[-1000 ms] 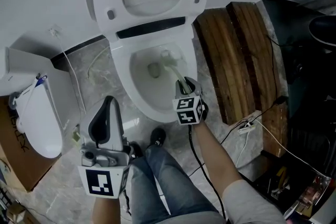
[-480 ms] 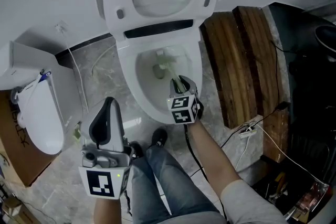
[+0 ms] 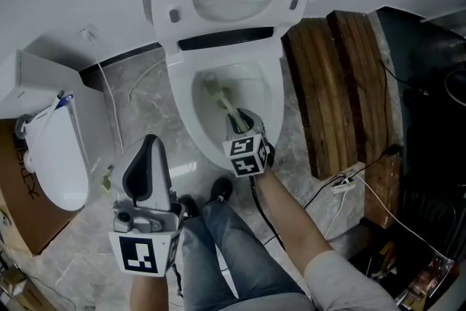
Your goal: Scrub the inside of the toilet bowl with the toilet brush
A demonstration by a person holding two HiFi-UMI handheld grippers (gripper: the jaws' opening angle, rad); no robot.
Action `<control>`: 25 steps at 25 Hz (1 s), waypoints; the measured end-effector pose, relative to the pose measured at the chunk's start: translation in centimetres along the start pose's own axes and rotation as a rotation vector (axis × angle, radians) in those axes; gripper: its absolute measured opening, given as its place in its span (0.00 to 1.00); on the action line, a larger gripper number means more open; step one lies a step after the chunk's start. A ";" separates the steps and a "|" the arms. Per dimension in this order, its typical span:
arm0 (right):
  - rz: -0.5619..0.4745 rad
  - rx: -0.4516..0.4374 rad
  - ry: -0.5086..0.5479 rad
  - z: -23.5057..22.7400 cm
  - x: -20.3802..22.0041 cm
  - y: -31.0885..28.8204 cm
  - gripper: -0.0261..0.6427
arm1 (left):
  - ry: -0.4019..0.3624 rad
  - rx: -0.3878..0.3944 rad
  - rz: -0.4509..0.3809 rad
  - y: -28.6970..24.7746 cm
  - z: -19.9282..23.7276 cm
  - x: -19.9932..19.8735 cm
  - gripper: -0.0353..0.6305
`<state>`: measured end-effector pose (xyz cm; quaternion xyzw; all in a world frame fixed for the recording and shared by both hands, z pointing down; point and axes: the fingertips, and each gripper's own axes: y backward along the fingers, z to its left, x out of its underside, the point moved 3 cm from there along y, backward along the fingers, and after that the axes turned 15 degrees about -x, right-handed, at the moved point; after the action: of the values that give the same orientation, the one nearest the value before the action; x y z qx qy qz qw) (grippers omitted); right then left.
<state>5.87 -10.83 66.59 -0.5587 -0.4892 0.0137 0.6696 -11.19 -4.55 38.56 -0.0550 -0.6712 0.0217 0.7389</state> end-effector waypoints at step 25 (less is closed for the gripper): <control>-0.014 0.208 -0.476 -1.5 5.1 -2.5 0.20 | -0.033 0.161 -0.007 -4.3 2.6 0.6 0.06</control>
<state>8.14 -10.01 71.91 -0.4646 -0.6328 0.1904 0.5895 -13.92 -8.60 39.91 0.0074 -0.6794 0.0738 0.7300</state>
